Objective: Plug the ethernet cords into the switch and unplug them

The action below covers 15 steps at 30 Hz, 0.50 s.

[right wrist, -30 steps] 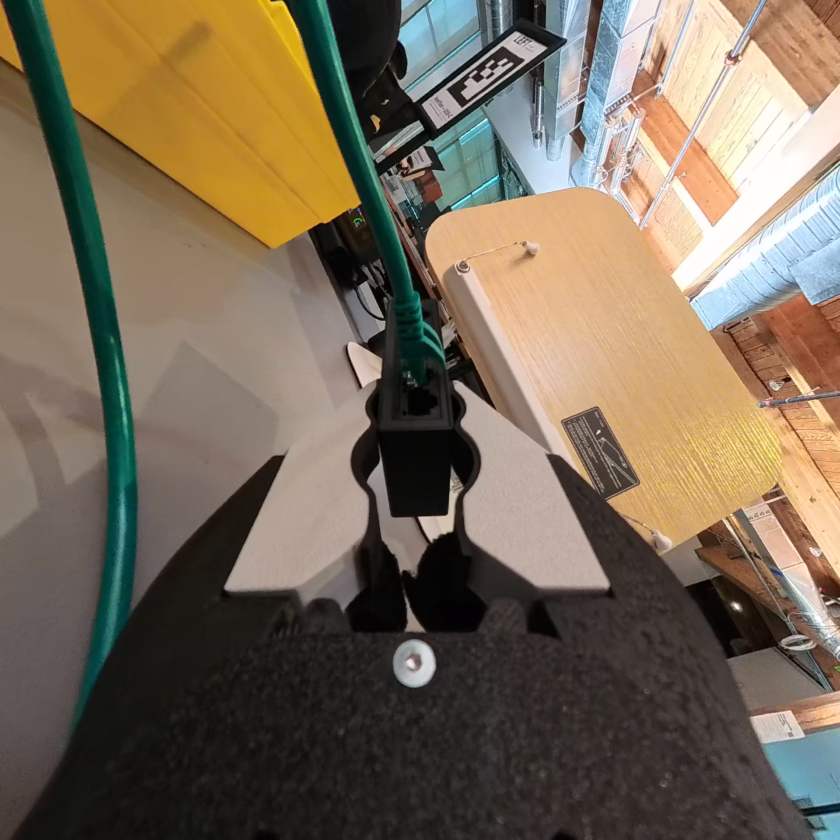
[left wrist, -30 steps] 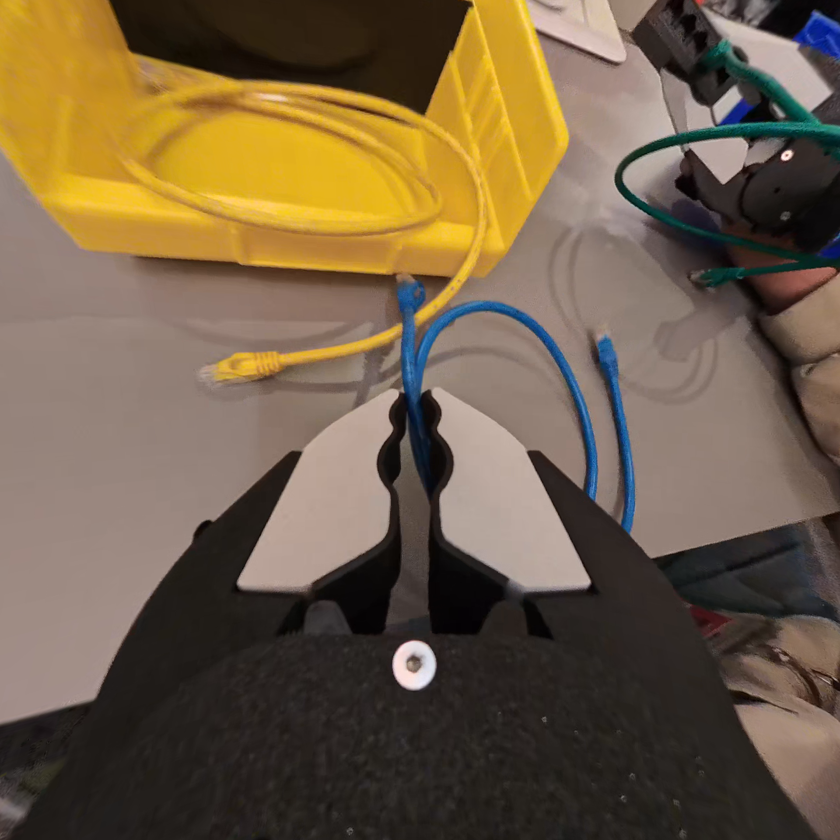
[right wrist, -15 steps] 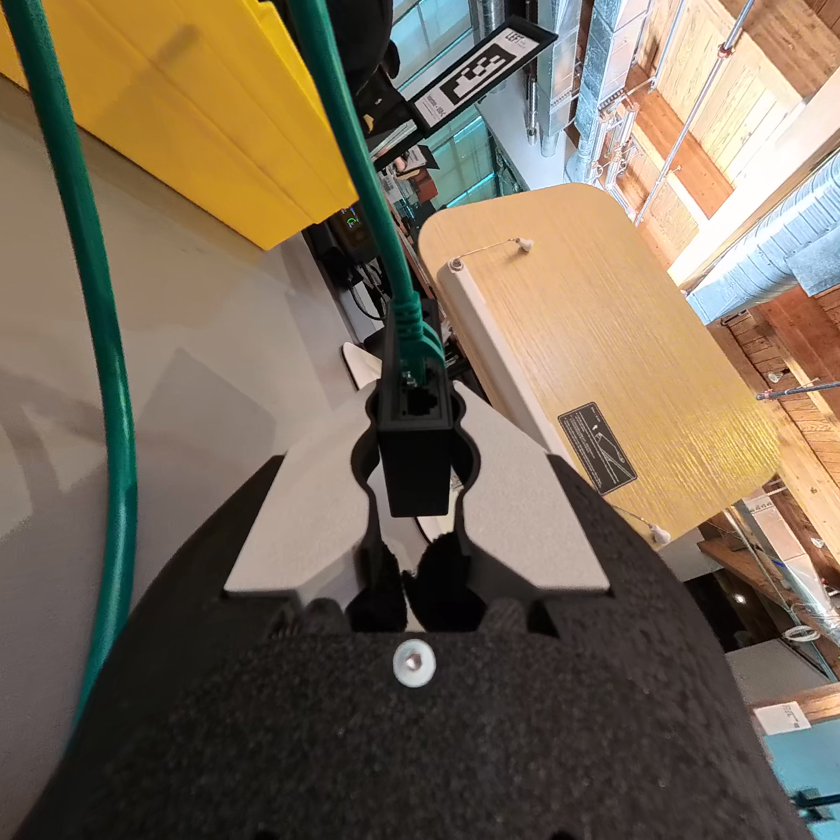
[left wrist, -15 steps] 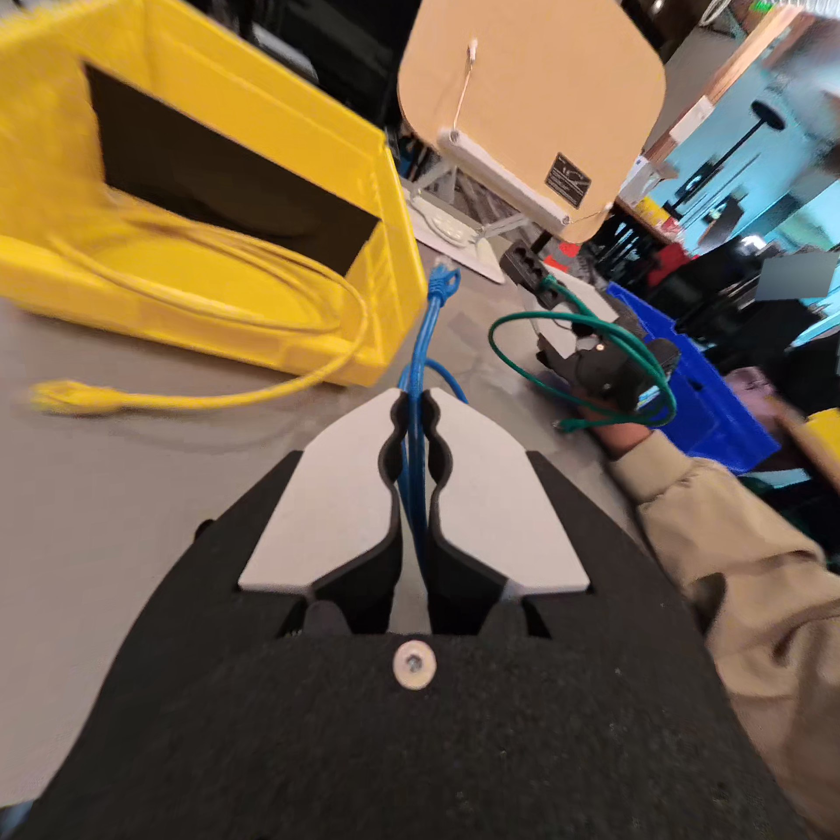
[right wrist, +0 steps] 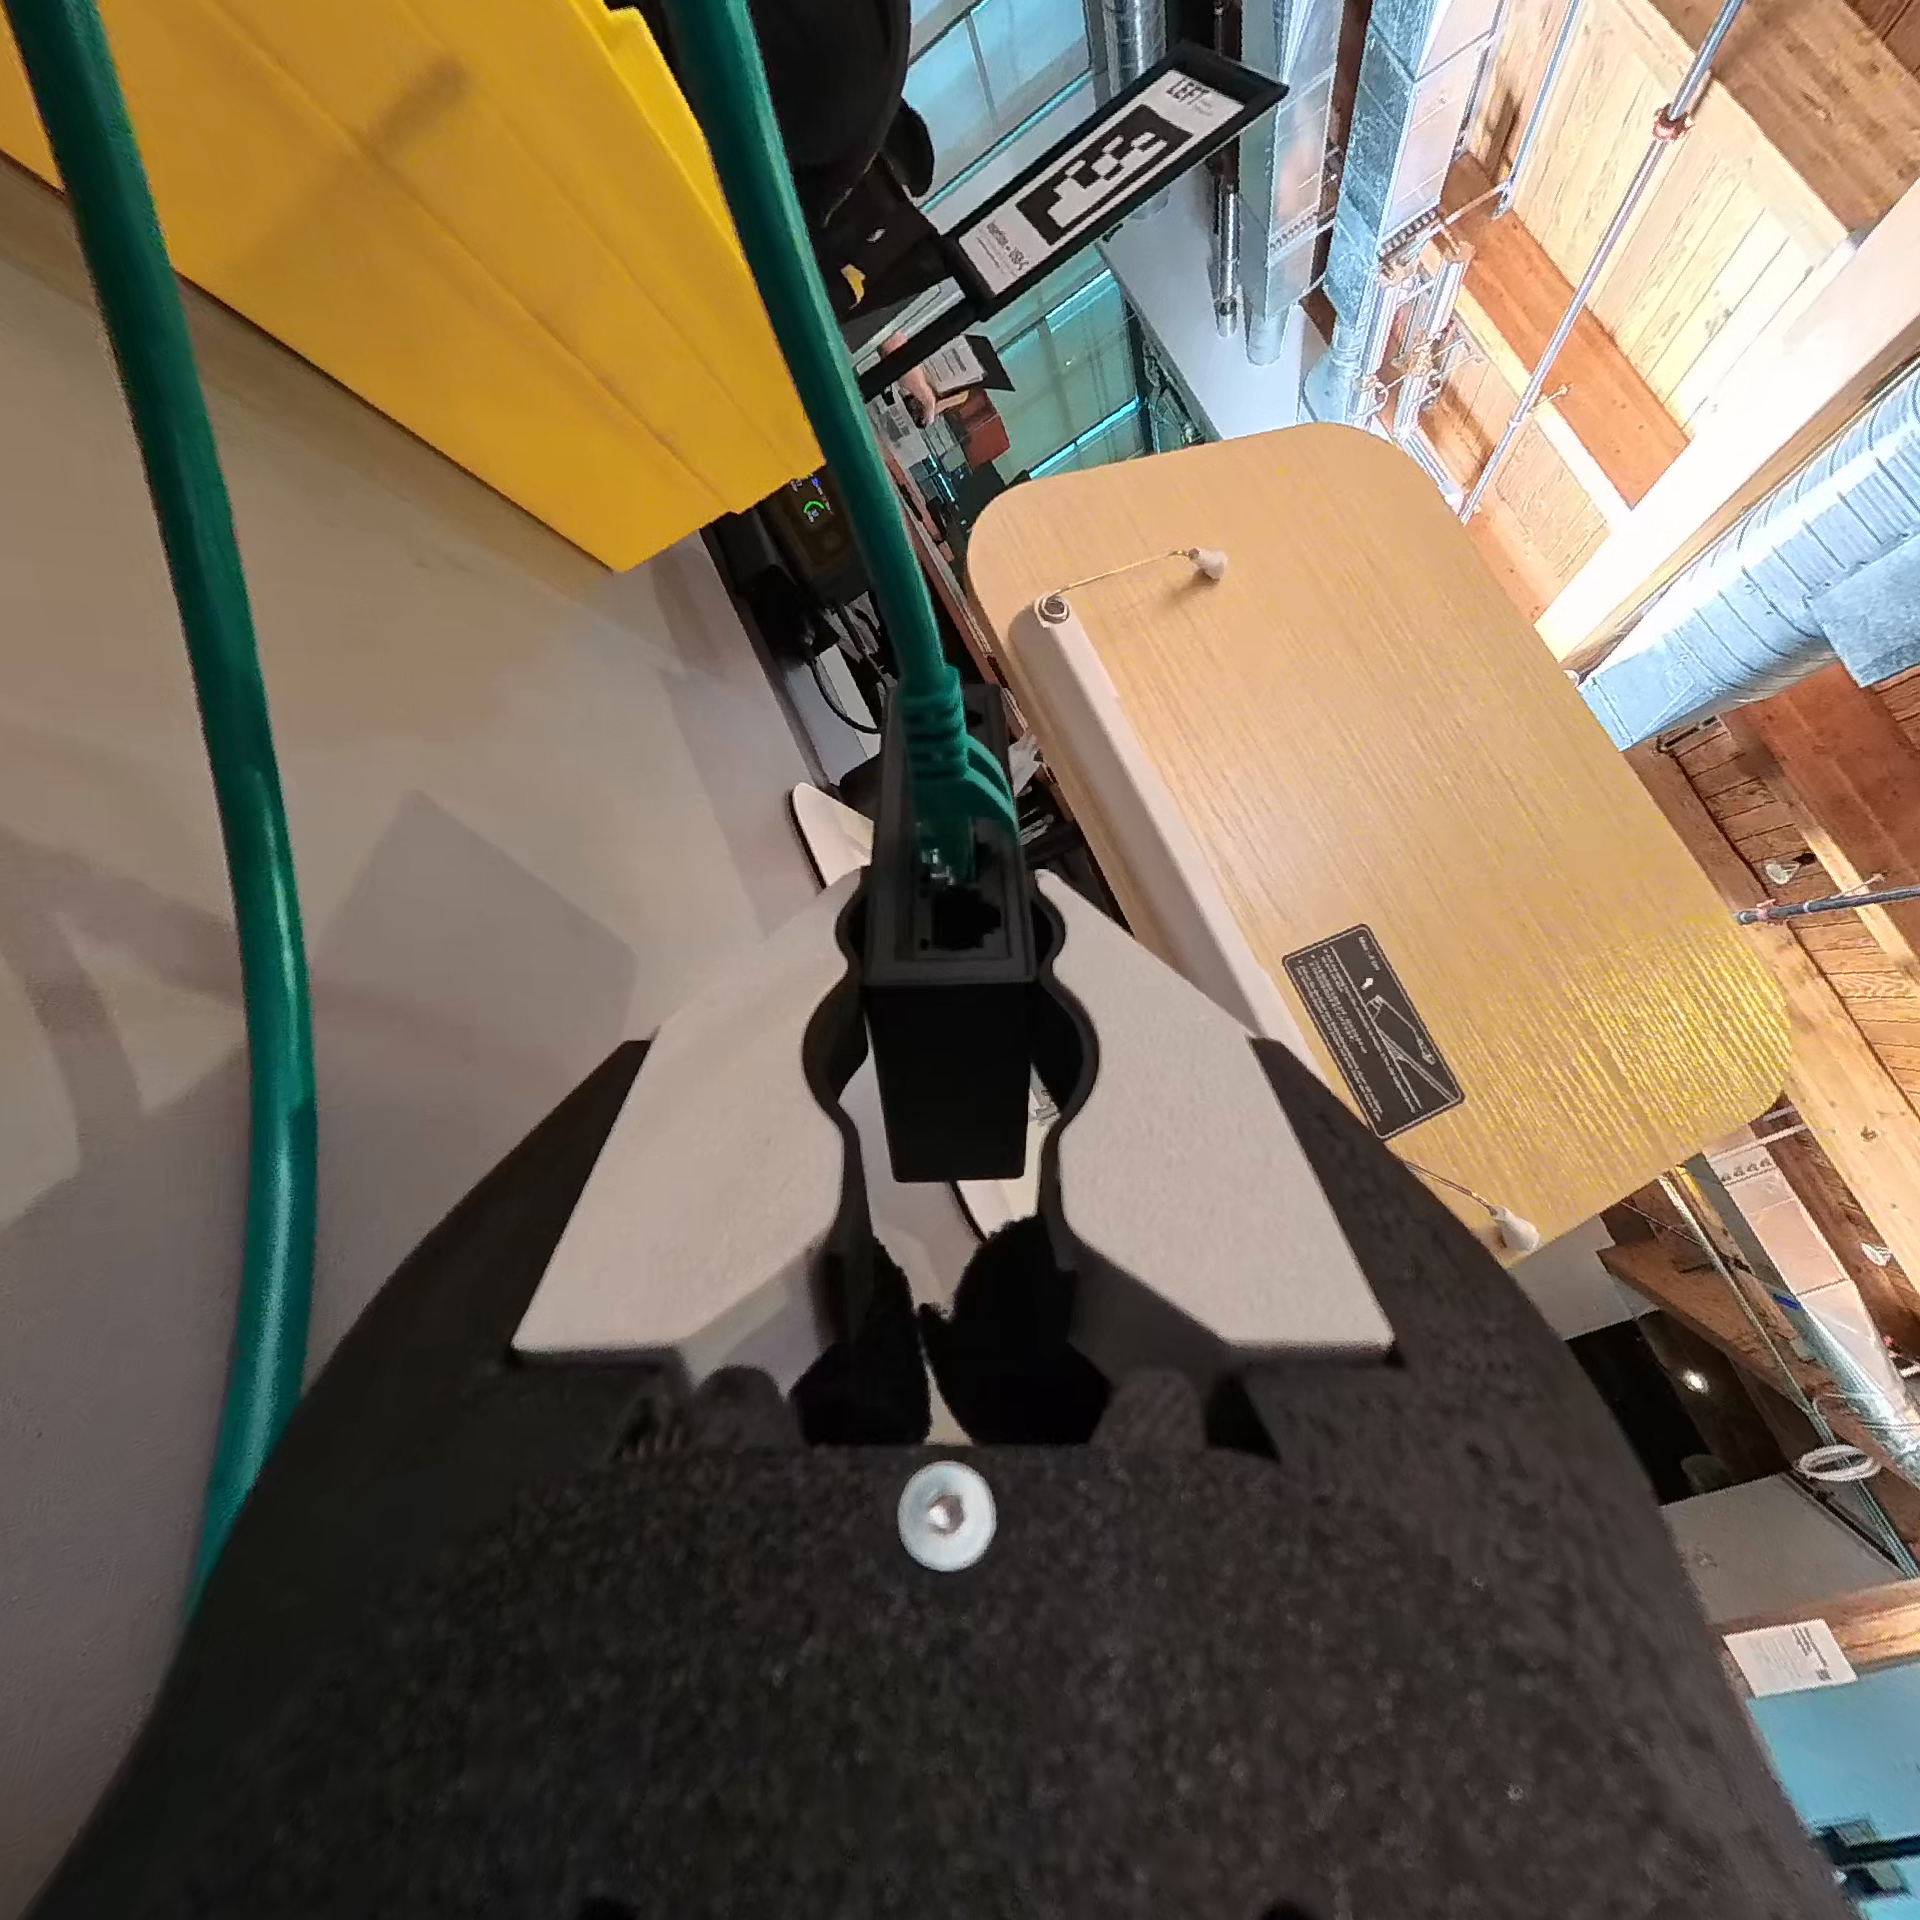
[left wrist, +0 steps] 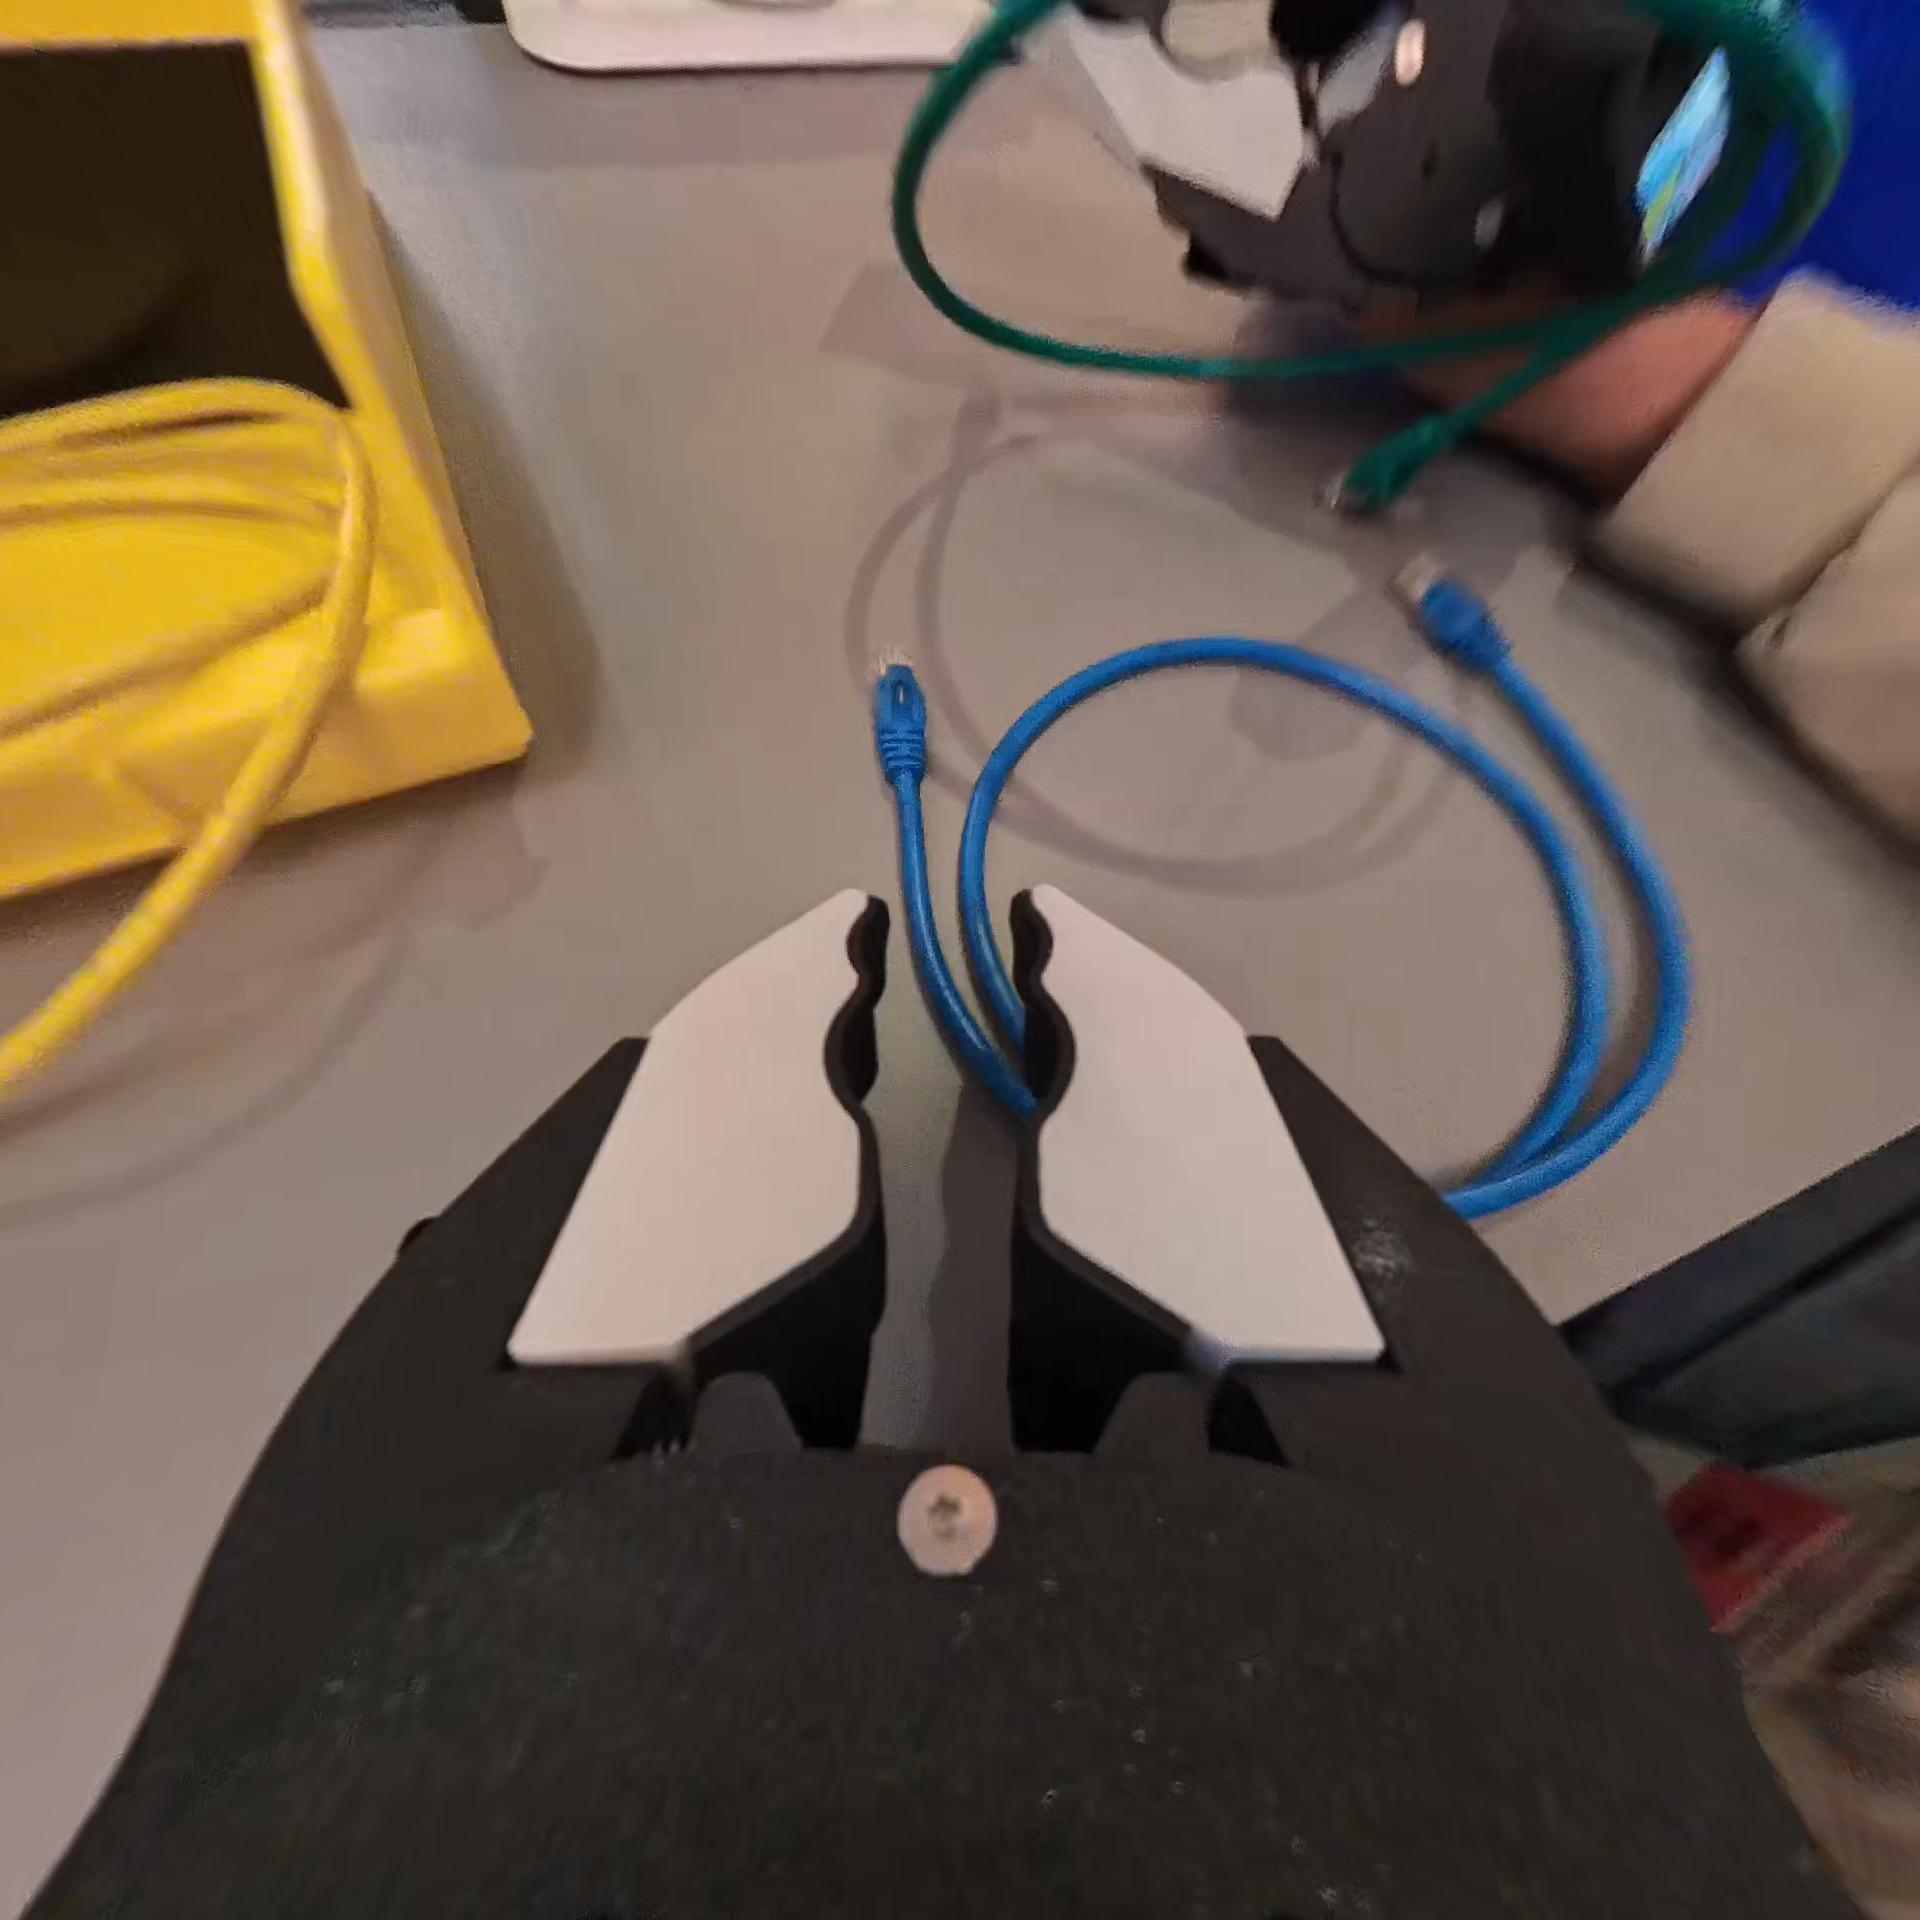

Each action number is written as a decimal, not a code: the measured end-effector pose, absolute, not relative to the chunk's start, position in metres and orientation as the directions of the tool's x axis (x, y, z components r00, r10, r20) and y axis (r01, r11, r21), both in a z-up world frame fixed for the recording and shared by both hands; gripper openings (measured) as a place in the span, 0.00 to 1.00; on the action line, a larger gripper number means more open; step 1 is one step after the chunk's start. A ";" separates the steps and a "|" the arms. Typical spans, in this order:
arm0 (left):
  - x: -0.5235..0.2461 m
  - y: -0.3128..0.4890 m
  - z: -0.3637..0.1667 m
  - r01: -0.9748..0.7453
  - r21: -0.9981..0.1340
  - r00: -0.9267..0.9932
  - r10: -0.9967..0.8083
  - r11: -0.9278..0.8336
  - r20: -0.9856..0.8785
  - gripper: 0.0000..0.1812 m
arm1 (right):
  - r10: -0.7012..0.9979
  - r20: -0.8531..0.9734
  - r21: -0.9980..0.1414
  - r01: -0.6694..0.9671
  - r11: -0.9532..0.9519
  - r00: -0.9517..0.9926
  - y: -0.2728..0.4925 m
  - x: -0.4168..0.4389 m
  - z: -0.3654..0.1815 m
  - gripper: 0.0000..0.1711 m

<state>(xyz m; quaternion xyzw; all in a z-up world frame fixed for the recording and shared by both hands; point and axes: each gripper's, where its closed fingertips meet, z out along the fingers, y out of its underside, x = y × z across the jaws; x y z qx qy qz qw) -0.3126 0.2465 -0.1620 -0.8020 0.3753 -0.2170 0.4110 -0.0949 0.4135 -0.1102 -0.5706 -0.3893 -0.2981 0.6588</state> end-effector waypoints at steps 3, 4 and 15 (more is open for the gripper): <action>-0.310 0.260 -0.170 -0.546 -0.781 0.605 -0.788 -0.303 -0.117 0.13 | 0.053 0.854 -0.518 0.838 0.173 0.517 0.414 -0.096 -0.111 0.15; -0.307 0.264 -0.171 -0.548 -0.778 0.608 -0.785 -0.307 -0.118 0.13 | 0.053 0.856 -0.515 0.839 0.173 0.514 0.414 -0.096 -0.111 0.15; -0.293 0.274 -0.203 -0.602 -0.687 0.579 -0.815 -0.406 -0.026 0.10 | 0.063 0.863 -0.505 0.845 0.176 0.502 0.414 -0.099 -0.113 0.15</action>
